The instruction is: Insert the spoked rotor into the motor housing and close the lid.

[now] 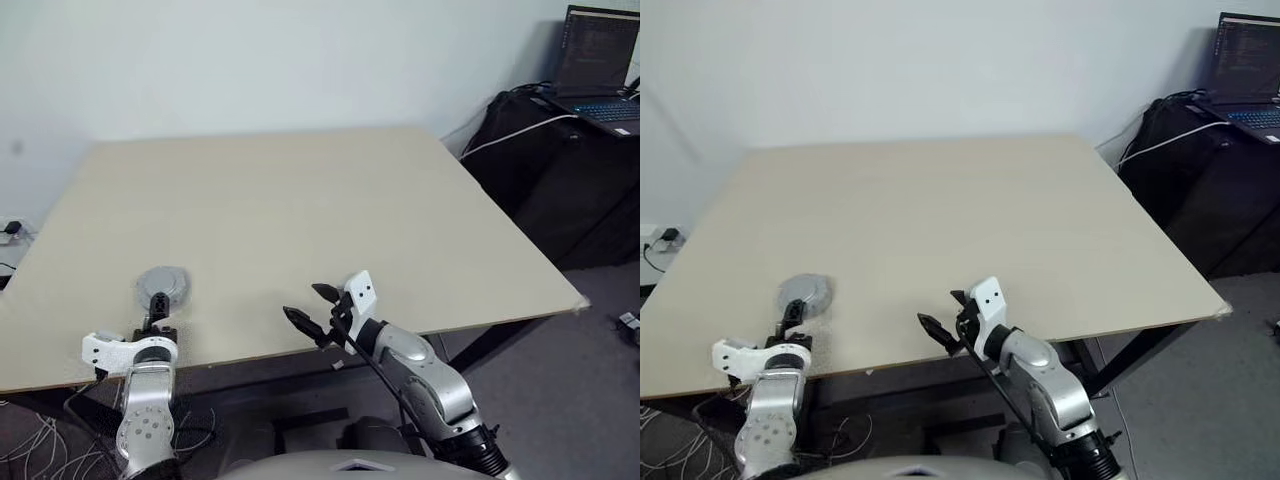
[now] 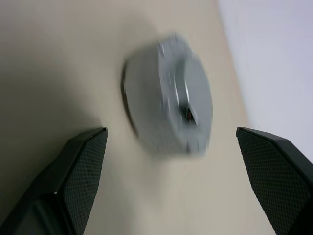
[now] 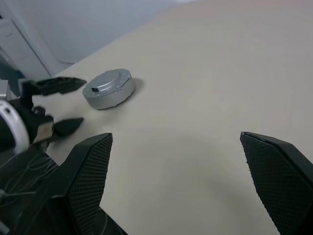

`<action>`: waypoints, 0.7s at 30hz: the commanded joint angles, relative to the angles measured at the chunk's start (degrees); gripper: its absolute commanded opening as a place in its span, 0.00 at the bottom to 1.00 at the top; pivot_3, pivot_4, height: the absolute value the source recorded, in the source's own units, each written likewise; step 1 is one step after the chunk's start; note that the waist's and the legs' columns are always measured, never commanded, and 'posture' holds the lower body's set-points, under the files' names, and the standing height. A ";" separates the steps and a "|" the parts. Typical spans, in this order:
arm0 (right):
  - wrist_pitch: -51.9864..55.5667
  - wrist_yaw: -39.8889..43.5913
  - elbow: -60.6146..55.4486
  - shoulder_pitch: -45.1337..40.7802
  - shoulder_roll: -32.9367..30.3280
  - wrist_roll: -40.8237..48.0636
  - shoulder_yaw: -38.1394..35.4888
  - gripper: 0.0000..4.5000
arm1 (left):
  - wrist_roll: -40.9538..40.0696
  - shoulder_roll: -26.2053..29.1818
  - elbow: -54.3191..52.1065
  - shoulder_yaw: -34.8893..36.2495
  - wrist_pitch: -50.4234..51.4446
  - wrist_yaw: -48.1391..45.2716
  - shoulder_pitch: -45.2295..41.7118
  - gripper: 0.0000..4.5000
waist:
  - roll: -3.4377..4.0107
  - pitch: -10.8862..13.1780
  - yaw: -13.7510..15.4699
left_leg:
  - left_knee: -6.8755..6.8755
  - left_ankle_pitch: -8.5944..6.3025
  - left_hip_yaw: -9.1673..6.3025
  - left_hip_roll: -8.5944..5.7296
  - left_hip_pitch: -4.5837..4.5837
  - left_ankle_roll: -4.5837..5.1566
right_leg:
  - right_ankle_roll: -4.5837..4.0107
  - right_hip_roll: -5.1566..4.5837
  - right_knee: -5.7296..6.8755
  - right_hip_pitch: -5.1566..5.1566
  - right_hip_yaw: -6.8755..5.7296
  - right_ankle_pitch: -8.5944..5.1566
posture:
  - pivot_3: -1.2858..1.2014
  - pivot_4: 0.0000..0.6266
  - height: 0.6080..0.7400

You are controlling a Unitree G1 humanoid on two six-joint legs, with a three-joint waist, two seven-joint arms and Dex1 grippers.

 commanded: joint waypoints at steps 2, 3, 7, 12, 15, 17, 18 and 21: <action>-1.94 -0.91 -2.99 1.81 0.85 1.00 -2.58 1.00 | 6.99 -1.22 -4.48 -11.04 2.32 -6.71 1.83 0.99 | 0.09 0.07 0.44 | 0.00 -0.01 0.00 -0.03 -0.05 0.01 | 0.05 -0.05 0.00 -0.03 -0.01 -0.03 | 0.52 0.00 1.00; -2.60 -1.09 -3.14 2.28 0.71 0.53 -2.80 1.00 | 9.31 -0.04 -4.69 -12.18 1.55 -8.27 1.59 0.99 | 0.09 0.10 0.48 | 0.00 -0.01 -0.01 -0.03 -0.10 0.01 | 0.06 -0.06 0.00 -0.05 -0.02 -0.03 | 0.52 0.00 1.00; -7.64 -2.61 -4.16 5.03 -0.10 -2.61 -3.30 1.00 | 21.61 4.15 -2.96 -17.24 -3.54 -14.09 -1.42 0.99 | 0.15 0.21 0.24 | -0.03 -0.01 -0.01 0.06 -0.16 0.00 | 0.06 -0.03 0.01 -0.16 -0.05 -0.03 | 0.52 0.00 1.00; -14.55 -5.63 -2.77 7.42 -0.81 -8.18 -3.64 1.00 | 34.24 6.17 0.66 -20.62 -13.38 -19.32 -3.26 0.99 | 0.22 0.21 -0.06 | -0.21 -0.01 0.02 0.18 -0.18 -0.19 | -0.13 0.21 0.02 -0.32 -0.03 -0.14 | 0.52 0.00 1.00; -19.02 -7.90 -1.02 9.38 -2.00 -13.06 -3.37 1.00 | 40.31 8.23 2.19 -23.66 -18.88 -23.87 -2.63 0.99 | 0.21 0.21 0.01 | -0.22 -0.04 0.02 0.18 -0.22 -0.23 | -0.23 0.25 0.04 -0.37 -0.04 -0.20 | 0.52 0.00 1.00; -20.59 -8.71 -0.37 10.66 -1.56 -13.65 -3.64 1.00 | 44.26 9.40 3.51 -24.54 -21.84 -24.49 -2.12 0.99 | 0.20 0.21 0.10 | -0.21 -0.04 0.05 0.17 -0.30 -0.22 | -0.22 0.23 0.04 -0.44 -0.03 -0.20 | 0.52 0.00 1.00; -21.00 -9.07 -0.24 11.14 -1.05 -13.42 -3.95 1.00 | 46.03 9.74 4.33 -24.78 -24.14 -24.96 -1.90 0.99 | 0.20 0.21 0.11 | -0.19 -0.04 0.06 0.16 -0.36 -0.22 | -0.22 0.22 0.04 -0.49 -0.03 -0.20 | 0.52 0.00 1.00; -23.96 -10.40 -0.43 12.28 0.12 -13.33 -5.22 1.00 | 51.77 11.11 7.38 -25.71 -30.61 -25.64 -1.02 0.99 | 0.22 0.21 0.03 | -0.14 -0.04 0.07 0.19 -0.53 -0.21 | -0.21 0.23 0.10 -0.70 -0.01 -0.20 | 0.52 0.00 1.00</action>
